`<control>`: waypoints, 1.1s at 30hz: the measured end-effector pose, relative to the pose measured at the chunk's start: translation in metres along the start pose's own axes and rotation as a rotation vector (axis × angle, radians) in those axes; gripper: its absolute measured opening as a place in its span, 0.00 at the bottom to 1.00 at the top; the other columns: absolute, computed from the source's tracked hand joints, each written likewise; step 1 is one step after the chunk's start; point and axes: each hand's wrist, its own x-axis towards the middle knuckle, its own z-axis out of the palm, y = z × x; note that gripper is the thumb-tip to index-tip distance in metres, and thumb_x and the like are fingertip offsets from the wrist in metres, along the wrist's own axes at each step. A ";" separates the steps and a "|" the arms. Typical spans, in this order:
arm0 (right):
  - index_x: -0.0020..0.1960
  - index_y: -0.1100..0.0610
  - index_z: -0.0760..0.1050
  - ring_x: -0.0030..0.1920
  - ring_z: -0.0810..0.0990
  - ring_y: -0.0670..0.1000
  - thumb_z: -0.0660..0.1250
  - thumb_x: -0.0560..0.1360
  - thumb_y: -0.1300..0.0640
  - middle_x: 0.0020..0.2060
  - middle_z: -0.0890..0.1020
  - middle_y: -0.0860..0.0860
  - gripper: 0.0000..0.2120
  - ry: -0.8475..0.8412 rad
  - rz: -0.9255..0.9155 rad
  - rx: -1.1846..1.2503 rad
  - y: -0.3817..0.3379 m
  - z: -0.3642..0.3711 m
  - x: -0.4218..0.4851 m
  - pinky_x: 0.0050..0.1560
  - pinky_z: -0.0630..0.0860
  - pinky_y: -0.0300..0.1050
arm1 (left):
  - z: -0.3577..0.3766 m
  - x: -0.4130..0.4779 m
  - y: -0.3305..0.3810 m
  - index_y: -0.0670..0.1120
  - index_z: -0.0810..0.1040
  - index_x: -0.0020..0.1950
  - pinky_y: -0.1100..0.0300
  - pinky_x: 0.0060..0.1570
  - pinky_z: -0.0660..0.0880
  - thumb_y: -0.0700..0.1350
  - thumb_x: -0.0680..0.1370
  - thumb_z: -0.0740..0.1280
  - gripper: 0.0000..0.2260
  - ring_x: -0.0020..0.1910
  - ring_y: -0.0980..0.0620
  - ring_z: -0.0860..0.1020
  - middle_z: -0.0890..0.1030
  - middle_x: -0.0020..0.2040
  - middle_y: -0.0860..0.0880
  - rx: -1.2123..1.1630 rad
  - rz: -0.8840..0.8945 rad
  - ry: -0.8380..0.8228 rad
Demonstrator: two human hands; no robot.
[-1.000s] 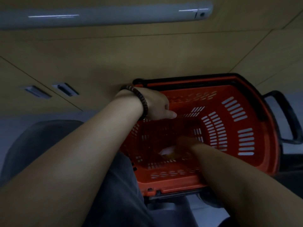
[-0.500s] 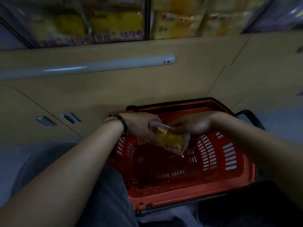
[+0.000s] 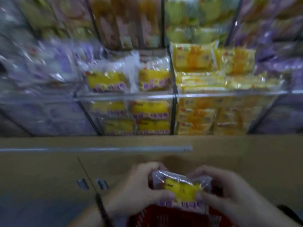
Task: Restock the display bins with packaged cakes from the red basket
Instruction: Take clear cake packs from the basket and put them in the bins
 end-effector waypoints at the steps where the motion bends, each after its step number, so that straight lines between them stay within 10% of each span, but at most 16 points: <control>1: 0.60 0.35 0.81 0.43 0.84 0.42 0.79 0.73 0.50 0.47 0.86 0.39 0.19 0.038 -0.043 -0.007 -0.013 -0.005 0.002 0.48 0.80 0.41 | -0.018 -0.005 0.013 0.53 0.82 0.54 0.49 0.46 0.81 0.56 0.66 0.82 0.20 0.45 0.52 0.85 0.87 0.46 0.51 0.016 0.031 0.016; 12: 0.60 0.37 0.82 0.49 0.81 0.45 0.76 0.77 0.54 0.51 0.78 0.39 0.15 0.521 -0.507 -0.131 -0.177 -0.077 0.068 0.49 0.81 0.46 | -0.182 -0.027 0.144 0.60 0.80 0.59 0.70 0.33 0.73 0.44 0.74 0.79 0.18 0.35 0.61 0.82 0.83 0.40 0.63 0.347 0.294 0.408; 18: 0.61 0.38 0.81 0.56 0.75 0.48 0.74 0.79 0.51 0.57 0.76 0.40 0.13 0.505 -0.286 -0.359 -0.219 -0.099 0.121 0.53 0.76 0.47 | -0.220 0.024 0.148 0.58 0.81 0.63 0.58 0.47 0.82 0.49 0.72 0.81 0.21 0.43 0.59 0.84 0.82 0.53 0.57 0.431 0.241 0.473; 23: 0.62 0.36 0.79 0.64 0.73 0.50 0.74 0.78 0.49 0.60 0.73 0.42 0.15 0.388 -0.120 -0.543 -0.213 -0.097 0.127 0.68 0.73 0.55 | -0.202 0.040 0.130 0.60 0.79 0.59 0.63 0.40 0.78 0.53 0.72 0.80 0.18 0.37 0.61 0.82 0.81 0.41 0.57 0.500 0.228 0.396; 33: 0.67 0.37 0.76 0.72 0.67 0.52 0.68 0.75 0.43 0.68 0.70 0.44 0.20 0.217 -0.009 -0.696 -0.241 -0.114 0.124 0.73 0.64 0.61 | -0.184 0.043 0.128 0.66 0.74 0.68 0.70 0.43 0.72 0.64 0.75 0.73 0.22 0.47 0.62 0.74 0.68 0.53 0.62 0.591 0.275 0.406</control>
